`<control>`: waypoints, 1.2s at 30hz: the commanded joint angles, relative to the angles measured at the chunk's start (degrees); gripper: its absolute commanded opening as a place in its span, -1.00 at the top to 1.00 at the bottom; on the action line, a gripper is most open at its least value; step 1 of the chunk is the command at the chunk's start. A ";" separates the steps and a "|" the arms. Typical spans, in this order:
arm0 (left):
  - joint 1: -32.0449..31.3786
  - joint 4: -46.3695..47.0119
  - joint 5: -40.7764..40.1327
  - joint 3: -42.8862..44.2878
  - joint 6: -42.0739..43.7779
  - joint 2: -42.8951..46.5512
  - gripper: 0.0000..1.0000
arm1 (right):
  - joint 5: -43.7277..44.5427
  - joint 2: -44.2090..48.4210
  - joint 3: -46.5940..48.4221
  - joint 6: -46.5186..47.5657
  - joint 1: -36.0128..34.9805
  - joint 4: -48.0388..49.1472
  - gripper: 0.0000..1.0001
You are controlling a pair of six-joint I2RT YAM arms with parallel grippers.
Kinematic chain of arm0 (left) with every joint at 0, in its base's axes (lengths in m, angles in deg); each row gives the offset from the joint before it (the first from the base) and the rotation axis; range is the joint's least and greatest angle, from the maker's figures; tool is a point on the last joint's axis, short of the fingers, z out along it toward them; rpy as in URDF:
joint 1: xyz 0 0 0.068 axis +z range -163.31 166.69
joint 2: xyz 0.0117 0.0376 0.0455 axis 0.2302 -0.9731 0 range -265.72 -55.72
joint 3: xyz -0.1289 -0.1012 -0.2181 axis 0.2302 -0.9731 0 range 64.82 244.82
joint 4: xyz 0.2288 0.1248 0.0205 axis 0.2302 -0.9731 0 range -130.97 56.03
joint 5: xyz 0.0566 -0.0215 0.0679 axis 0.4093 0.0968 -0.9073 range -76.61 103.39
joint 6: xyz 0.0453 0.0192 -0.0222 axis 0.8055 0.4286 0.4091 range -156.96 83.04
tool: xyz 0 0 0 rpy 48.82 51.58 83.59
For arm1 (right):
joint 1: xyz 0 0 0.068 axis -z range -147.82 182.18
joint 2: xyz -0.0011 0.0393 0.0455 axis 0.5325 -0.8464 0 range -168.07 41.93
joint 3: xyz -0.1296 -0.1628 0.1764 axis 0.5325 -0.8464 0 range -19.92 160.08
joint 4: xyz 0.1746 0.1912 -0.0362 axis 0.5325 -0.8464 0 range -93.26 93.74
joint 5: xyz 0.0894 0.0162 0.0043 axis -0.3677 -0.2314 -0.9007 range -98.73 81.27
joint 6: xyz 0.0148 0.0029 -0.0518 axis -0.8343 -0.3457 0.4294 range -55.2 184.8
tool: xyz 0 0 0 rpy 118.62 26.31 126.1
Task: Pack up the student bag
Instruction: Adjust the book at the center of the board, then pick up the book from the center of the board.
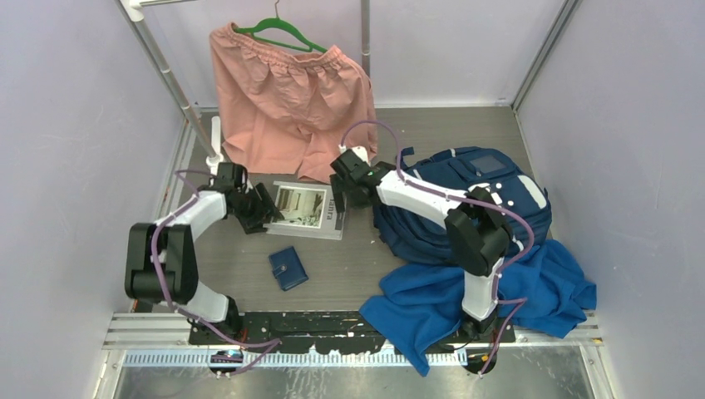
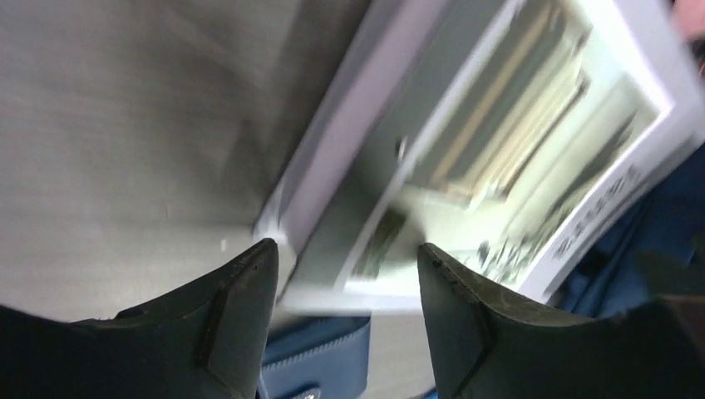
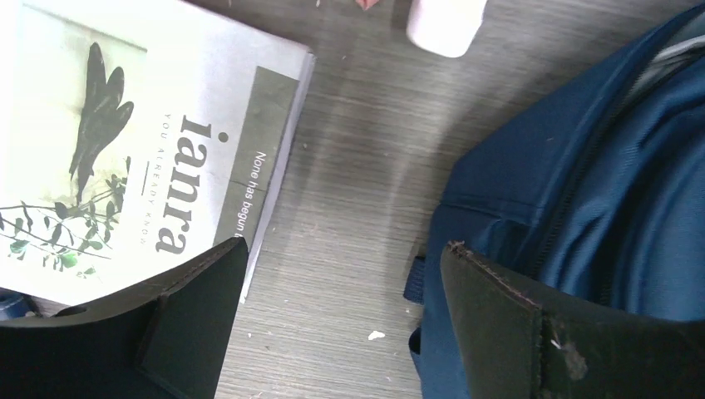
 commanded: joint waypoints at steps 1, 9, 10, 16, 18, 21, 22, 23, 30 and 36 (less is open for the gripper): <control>-0.69 -0.22 7.41 -7.37 -1.47 10.96 -0.25 | 0.94 5.24 0.58 0.49 1.06 0.28 -0.83; -2.85 -6.32 2.46 -8.02 -3.52 24.84 -0.35 | -7.32 7.54 -1.09 -3.31 1.66 2.03 -0.81; -2.73 -6.30 1.16 -6.57 -3.26 24.04 -0.37 | -8.60 6.81 -0.63 -5.04 1.60 2.69 -0.80; -0.13 -5.50 0.72 2.66 -1.83 11.25 -0.33 | -20.75 3.99 -2.94 -19.04 4.81 13.72 -0.62; 0.42 -2.82 1.51 3.39 -2.10 8.43 -0.33 | -22.97 3.37 -4.70 -22.18 5.66 17.53 -0.61; 0.77 -0.44 2.66 4.49 -1.75 4.17 -0.33 | -22.57 1.17 -5.18 -24.04 5.73 18.24 -0.60; 0.83 0.26 3.33 4.67 -1.58 3.07 -0.33 | -22.32 0.46 -5.43 -24.75 5.80 18.20 -0.60; 0.90 1.13 4.16 4.51 -1.41 2.23 -0.32 | -22.31 -0.27 -5.93 -25.51 5.81 18.79 -0.60; 0.94 6.32 9.78 1.64 -2.94 0.14 -0.31 | -28.41 -3.25 -8.02 -27.51 5.93 23.29 -0.29; 0.94 6.31 10.67 1.28 -2.98 -0.46 -0.29 | -28.82 -2.43 -8.93 -27.86 5.90 24.45 0.11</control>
